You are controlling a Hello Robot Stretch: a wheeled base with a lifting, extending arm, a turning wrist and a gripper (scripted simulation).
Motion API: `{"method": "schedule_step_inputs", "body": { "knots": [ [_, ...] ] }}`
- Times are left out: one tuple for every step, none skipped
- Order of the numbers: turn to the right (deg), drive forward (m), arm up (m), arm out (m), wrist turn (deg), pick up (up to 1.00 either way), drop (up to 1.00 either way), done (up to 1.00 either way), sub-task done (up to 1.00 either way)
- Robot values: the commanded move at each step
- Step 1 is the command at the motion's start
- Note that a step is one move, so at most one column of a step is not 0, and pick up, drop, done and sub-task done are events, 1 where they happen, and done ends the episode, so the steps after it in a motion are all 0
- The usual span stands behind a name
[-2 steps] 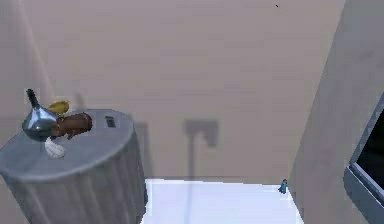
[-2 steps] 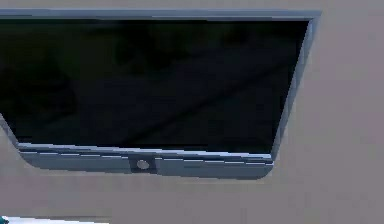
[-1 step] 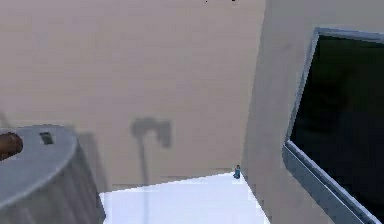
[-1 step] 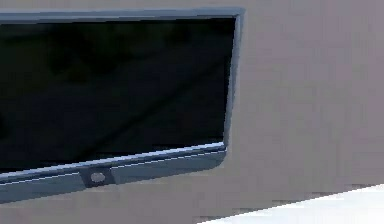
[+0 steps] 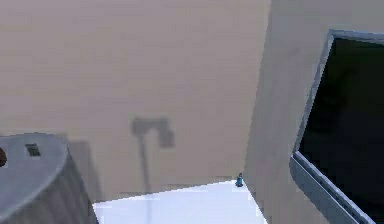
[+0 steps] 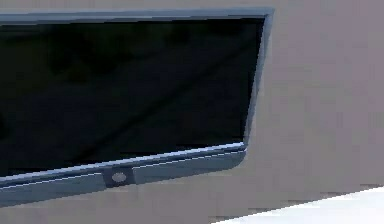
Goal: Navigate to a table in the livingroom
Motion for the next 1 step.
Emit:
{"method": "schedule_step_inputs", "body": {
  "knots": [
    [-45.0,0.00,0.00,0.00,0.0,0.00,0.00,0.00,0.00]
  ]
}}
